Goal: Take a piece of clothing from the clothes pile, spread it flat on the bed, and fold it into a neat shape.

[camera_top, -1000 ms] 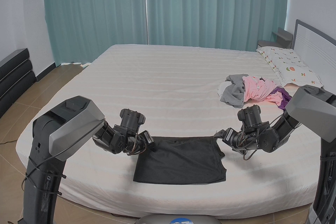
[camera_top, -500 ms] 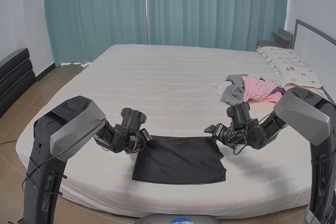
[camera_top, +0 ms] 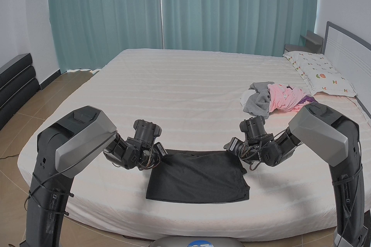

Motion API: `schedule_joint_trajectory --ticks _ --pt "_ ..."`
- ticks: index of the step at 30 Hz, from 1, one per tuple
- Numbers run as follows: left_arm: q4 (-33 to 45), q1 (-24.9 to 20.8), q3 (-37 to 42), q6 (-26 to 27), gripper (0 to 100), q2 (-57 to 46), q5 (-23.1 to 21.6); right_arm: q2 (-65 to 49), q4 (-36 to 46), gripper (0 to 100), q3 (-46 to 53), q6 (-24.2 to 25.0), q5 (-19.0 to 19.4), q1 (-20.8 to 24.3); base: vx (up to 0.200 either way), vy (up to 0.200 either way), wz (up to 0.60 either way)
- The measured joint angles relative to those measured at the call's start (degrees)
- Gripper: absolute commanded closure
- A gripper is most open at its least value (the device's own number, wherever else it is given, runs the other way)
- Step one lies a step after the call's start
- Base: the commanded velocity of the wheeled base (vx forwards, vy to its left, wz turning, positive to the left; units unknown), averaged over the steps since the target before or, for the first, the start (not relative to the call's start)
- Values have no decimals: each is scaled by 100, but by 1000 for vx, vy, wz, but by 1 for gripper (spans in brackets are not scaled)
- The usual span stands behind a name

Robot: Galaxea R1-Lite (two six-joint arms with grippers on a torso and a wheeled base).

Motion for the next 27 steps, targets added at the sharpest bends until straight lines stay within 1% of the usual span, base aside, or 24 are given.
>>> schedule_joint_trajectory --ticks 3,7,13,17,27 --pt "0 -2 2 0 100 0 11 11 7 100 -2 -2 -77 -13 0 0 0" --pt "-2 -9 7 4 100 2 132 -28 16 100 35 -12 -277 -74 0 0 0" --pt "-6 -11 7 11 100 5 154 -44 364 100 -9 0 -301 -210 0 0 0" --pt "-6 -13 7 22 100 5 158 -26 380 100 -59 12 -301 -289 0 0 0" --pt "0 -22 13 28 100 5 158 71 462 100 -218 23 -317 -308 0 0 0"
